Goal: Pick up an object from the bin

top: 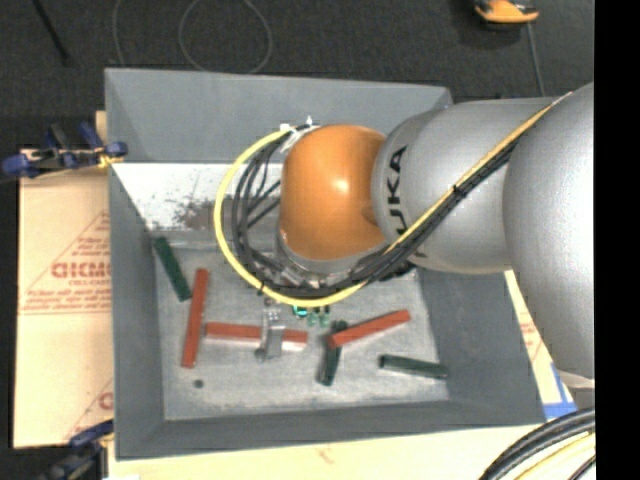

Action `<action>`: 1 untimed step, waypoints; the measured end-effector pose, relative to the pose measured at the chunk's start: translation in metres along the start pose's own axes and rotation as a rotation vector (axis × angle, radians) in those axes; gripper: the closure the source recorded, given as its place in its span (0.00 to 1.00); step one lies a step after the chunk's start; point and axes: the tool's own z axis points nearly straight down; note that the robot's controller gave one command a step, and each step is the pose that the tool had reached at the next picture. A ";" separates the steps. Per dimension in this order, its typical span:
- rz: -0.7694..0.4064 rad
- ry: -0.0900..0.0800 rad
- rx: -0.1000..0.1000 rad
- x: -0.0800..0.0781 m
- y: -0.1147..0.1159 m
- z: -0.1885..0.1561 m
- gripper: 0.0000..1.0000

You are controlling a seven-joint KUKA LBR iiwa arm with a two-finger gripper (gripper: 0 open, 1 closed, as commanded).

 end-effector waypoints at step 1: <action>-0.068 -0.003 0.004 -0.023 -0.058 0.095 0.00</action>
Offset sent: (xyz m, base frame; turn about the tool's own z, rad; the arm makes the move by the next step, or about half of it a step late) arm 0.0224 -0.0532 -0.0915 -0.0729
